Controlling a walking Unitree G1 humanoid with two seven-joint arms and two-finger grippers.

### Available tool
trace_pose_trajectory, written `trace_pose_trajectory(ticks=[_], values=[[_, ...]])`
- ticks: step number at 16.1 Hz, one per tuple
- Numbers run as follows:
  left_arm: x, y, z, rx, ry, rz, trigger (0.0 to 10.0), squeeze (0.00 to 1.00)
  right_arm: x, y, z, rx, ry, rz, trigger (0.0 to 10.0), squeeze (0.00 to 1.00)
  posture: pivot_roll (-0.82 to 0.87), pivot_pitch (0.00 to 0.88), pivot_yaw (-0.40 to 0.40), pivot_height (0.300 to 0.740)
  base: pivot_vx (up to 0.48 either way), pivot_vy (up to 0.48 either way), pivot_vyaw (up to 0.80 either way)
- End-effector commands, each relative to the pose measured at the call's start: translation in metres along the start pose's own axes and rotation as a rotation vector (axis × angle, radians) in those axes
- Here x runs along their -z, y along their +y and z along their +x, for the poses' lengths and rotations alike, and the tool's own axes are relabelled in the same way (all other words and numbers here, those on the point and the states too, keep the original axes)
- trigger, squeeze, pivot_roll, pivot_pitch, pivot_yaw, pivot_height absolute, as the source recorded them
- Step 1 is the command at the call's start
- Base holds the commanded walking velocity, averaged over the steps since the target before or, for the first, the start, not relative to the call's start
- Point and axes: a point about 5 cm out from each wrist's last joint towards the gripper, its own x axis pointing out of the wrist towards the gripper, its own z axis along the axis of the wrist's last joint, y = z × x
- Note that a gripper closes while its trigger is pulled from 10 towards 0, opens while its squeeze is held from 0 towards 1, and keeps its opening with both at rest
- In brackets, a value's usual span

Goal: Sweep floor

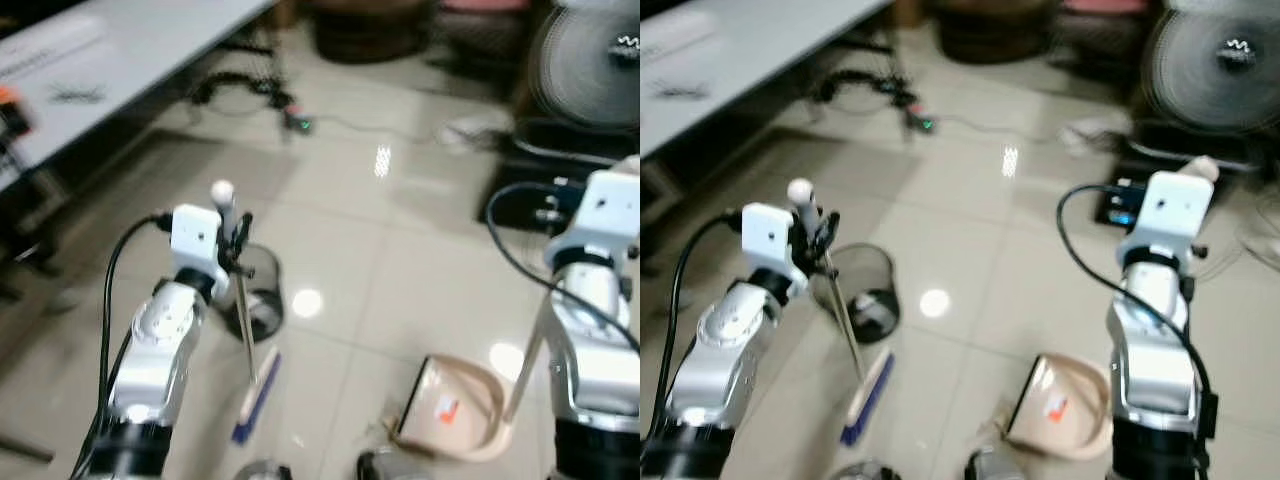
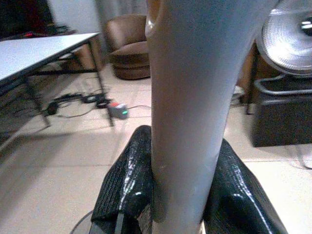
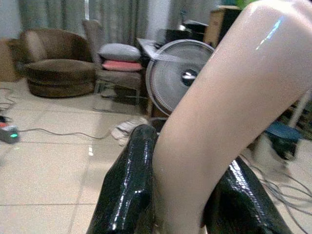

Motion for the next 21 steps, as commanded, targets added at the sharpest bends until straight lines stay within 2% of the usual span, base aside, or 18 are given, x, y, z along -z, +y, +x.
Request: trace_pose_trajectory(ticks=[1,4,10,12,14,17,21], values=[[-0.006,0.004,0.003,-0.002,-0.028,0.015,10.0,0.00,-0.007,0.001,-0.003,0.007,-0.031,0.006,10.0,0.00,-0.10,0.089,0.079,0.740,0.000,0.000,-0.80],[-0.007,0.001,0.007,-0.018,-0.049,0.045,10.0,0.00,-0.005,0.006,-0.004,-0.019,-0.025,0.008,10.0,0.00,-0.09,0.090,0.080,0.740,0.000,-0.096,-0.80],[-0.008,0.000,0.012,-0.036,-0.061,0.043,10.0,0.00,-0.003,0.008,-0.004,-0.021,-0.016,0.022,10.0,0.00,-0.10,0.092,0.080,0.740,0.000,-0.451,-0.78],[-0.009,0.000,0.013,-0.041,-0.067,0.047,10.0,0.00,-0.001,0.011,-0.005,-0.039,-0.008,0.020,10.0,0.00,-0.10,0.093,0.080,0.740,0.000,-0.480,-0.25],[-0.006,0.002,0.016,-0.048,-0.031,0.039,10.0,0.00,0.002,0.015,-0.007,-0.056,0.008,0.015,10.0,0.00,-0.09,0.094,0.082,0.740,0.000,0.000,0.00],[-0.009,0.004,0.018,-0.053,-0.049,0.050,10.0,0.00,0.002,0.020,-0.008,-0.080,0.009,0.031,10.0,0.00,-0.09,0.095,0.087,0.740,0.000,0.445,0.00],[-0.014,0.005,0.019,-0.097,-0.083,0.045,10.0,0.00,-0.002,0.023,-0.008,-0.106,-0.036,0.026,10.0,0.00,-0.10,0.098,0.091,0.740,0.000,0.000,0.00]])
